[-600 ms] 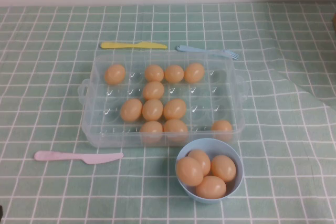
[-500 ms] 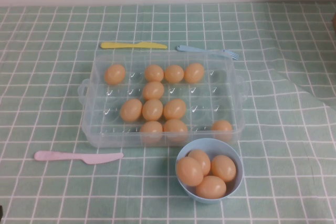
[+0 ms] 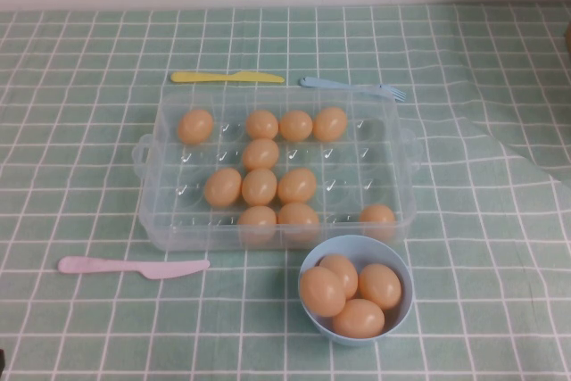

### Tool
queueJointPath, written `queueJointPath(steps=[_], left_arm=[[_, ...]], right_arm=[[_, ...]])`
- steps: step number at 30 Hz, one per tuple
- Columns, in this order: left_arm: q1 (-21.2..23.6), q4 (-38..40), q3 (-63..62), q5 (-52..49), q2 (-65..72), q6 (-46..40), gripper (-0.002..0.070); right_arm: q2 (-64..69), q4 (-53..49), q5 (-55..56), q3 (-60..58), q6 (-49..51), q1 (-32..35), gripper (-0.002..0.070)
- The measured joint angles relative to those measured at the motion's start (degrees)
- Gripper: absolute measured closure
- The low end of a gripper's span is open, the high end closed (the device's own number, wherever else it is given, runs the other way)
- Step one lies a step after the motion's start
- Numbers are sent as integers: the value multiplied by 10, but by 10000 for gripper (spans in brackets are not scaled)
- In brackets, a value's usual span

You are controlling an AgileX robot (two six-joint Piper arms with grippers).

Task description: Take an egg out of the egg box

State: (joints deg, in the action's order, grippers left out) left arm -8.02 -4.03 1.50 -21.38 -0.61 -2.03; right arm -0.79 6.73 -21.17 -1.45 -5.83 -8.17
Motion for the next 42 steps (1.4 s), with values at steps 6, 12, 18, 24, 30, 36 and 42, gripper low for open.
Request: queueJointPath(steps=[6, 12, 18, 24, 30, 36, 42], left_arm=[[0, 0, 0, 0, 0, 0, 678], [0, 17, 0, 15, 0, 0, 678], [0, 139, 0, 67, 0, 2, 678], [0, 318, 0, 140, 0, 13, 678], [0, 349, 0, 175, 0, 0, 678], [0, 351, -13, 139, 14, 6, 678], [0, 329, -152, 2, 159, 11, 678]], right_arm=[[0, 0, 0, 0, 0, 0, 694], [0, 0, 0, 0, 0, 0, 694], [0, 0, 0, 0, 0, 0, 694], [0, 0, 0, 0, 0, 0, 694], [0, 0, 0, 0, 0, 0, 694], [0, 0, 0, 0, 0, 0, 694], [0, 0, 0, 0, 0, 0, 694]])
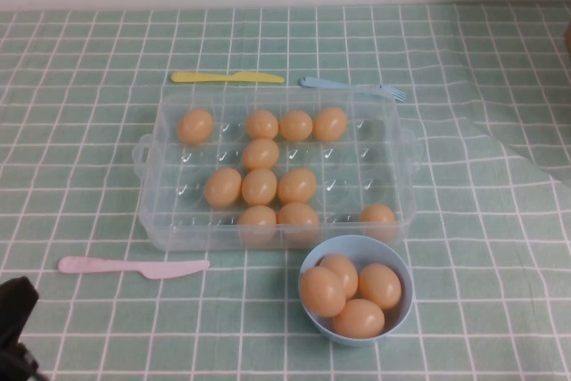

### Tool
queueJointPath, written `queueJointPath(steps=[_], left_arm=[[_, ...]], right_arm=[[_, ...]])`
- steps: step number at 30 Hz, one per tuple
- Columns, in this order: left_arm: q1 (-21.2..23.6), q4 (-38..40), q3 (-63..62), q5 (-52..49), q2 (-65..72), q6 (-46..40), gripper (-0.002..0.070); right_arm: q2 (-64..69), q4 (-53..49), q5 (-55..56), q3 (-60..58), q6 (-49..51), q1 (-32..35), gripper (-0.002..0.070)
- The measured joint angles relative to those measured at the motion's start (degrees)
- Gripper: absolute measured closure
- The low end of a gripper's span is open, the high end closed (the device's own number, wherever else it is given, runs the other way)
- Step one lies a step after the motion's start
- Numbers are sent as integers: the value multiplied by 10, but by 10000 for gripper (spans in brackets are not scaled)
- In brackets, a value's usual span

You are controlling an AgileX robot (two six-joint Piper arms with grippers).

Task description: Take an egg out of the egg box

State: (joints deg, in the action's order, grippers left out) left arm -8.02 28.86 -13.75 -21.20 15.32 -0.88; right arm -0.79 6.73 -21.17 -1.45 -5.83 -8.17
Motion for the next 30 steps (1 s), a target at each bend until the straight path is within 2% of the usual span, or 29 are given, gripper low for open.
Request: queueJointPath(steps=[7, 17, 25, 30], left_arm=[[0, -56, -174, -155, 211, -55, 678], [-3, -73, -344, -204, 436, -134, 678], [-80, -125, -490, -191, 631, -162, 678], [-108, -165, -560, -177, 720, -167, 678]], right_arm=[[0, 0, 0, 0, 0, 0, 694], [0, 0, 0, 0, 0, 0, 694], [0, 0, 0, 0, 0, 0, 694], [0, 0, 0, 0, 0, 0, 694]])
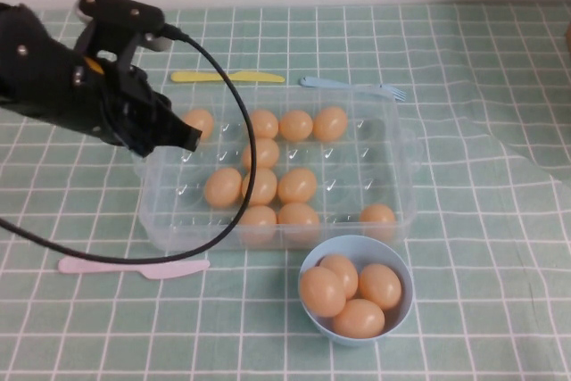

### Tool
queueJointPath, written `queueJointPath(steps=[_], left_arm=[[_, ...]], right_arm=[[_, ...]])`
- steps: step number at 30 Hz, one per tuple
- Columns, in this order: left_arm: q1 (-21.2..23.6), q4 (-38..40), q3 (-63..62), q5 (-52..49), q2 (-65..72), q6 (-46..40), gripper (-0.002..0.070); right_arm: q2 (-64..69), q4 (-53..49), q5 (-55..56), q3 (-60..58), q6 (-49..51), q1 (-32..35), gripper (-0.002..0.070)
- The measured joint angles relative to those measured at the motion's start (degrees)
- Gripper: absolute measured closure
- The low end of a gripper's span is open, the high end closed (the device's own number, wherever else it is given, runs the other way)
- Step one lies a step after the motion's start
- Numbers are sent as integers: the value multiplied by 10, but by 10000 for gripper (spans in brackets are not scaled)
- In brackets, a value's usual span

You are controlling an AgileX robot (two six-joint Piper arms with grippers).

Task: Take an egg out of the egg box
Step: Pick up the egg from the plastic box

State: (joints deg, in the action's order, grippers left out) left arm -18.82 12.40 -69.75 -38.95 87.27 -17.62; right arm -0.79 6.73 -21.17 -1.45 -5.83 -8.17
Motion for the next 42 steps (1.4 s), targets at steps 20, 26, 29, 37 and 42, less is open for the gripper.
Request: queueJointPath(steps=[20, 26, 29, 37, 42], left_arm=[[-41, -184, -201, -12, 223, 0, 636], [-42, -202, -237, -21, 262, 0, 344], [-42, -219, -238, -20, 278, 0, 273], [-42, -240, -238, 0, 295, 0, 248], [-42, -258, -239, 18, 302, 0, 246]], right_arm=[[0, 0, 0, 0, 0, 0, 694], [0, 0, 0, 0, 0, 0, 694], [0, 0, 0, 0, 0, 0, 694], [0, 0, 0, 0, 0, 0, 694], [0, 0, 0, 0, 0, 0, 694]])
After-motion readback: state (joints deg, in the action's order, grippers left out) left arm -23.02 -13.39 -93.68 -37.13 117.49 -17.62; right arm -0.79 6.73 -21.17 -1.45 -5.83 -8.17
